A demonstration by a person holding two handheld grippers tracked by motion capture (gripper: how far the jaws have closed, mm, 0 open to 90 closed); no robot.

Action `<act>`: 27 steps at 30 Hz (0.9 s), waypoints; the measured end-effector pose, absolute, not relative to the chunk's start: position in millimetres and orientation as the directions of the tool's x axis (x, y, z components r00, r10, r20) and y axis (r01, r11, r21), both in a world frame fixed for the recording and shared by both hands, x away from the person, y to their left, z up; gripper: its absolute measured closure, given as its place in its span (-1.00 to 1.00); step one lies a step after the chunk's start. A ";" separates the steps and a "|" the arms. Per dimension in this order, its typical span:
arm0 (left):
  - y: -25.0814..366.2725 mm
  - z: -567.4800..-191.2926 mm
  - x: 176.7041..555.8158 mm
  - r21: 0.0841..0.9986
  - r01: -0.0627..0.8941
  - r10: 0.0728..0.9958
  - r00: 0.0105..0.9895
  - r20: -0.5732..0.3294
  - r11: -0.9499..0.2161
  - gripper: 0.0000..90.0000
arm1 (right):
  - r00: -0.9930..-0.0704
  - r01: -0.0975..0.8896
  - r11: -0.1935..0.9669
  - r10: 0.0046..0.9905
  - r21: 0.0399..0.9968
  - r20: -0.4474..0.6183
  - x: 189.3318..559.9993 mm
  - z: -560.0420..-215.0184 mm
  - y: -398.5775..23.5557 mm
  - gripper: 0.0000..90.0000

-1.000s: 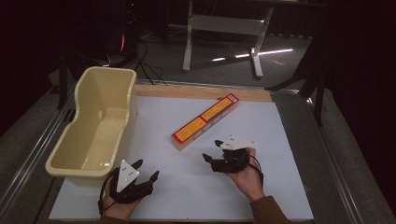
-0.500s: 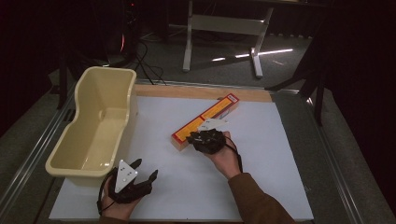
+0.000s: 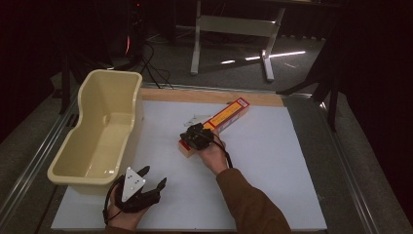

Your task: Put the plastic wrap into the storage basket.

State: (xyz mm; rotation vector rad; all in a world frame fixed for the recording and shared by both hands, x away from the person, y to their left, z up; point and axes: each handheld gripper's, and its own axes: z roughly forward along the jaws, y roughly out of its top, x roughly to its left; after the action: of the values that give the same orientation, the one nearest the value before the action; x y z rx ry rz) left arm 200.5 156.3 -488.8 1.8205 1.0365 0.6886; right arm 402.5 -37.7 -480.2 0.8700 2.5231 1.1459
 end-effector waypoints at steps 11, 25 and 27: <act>155.3 -488.2 199.2 0.902 0.358 0.866 0.498 0.033 -0.240 -0.27 | -0.746 0.498 0.549 0.666 0.671 0.009 419.8 -492.0 -8.9 0.99; 156.3 -486.8 195.5 0.913 0.335 0.862 0.507 0.034 -0.233 -0.27 | -0.756 0.536 0.607 0.655 0.587 0.013 386.3 -484.6 -46.4 1.00; 155.7 -486.7 195.1 0.914 0.331 0.860 0.509 0.038 -0.236 -0.27 | -0.756 0.544 0.599 0.654 0.587 0.033 379.5 -484.5 -60.5 1.00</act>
State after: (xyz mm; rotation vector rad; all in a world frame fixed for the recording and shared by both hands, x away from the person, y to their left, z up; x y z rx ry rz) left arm 195.1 155.7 -486.7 1.7995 0.9976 0.6969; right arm 379.5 -60.5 -484.5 0.9998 2.6395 0.8750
